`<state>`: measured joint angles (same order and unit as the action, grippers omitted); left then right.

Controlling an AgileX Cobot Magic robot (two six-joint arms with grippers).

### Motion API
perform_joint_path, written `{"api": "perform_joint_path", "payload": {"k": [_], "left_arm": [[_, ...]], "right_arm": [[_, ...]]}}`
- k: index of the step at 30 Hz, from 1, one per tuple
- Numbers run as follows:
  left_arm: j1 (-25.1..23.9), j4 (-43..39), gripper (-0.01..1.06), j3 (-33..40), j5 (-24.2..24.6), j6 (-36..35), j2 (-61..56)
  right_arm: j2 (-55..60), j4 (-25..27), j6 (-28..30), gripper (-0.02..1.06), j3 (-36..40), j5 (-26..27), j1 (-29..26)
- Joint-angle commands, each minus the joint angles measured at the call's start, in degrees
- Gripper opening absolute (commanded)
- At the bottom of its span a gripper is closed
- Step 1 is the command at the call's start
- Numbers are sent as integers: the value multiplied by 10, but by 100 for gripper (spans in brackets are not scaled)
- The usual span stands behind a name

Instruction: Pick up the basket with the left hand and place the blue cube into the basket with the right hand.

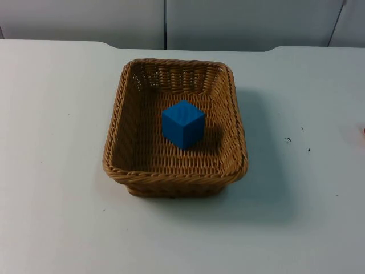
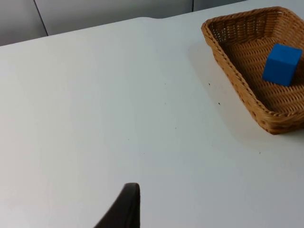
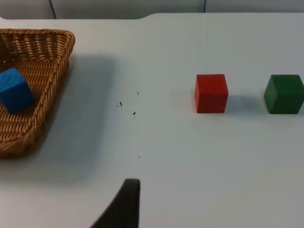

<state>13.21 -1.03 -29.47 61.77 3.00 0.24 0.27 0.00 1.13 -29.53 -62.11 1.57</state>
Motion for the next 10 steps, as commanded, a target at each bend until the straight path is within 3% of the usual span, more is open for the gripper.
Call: {"api": "perform_joint_path", "payload": {"k": [1,10], "left_arm": [[-19,6,105,1,0,1,-2],[-102,6,105,1,0,1,-2]], "right_arm": [[-3,0,-2,105,4,3,-4],[-3,0,-2,105,4,3,-4]]}}
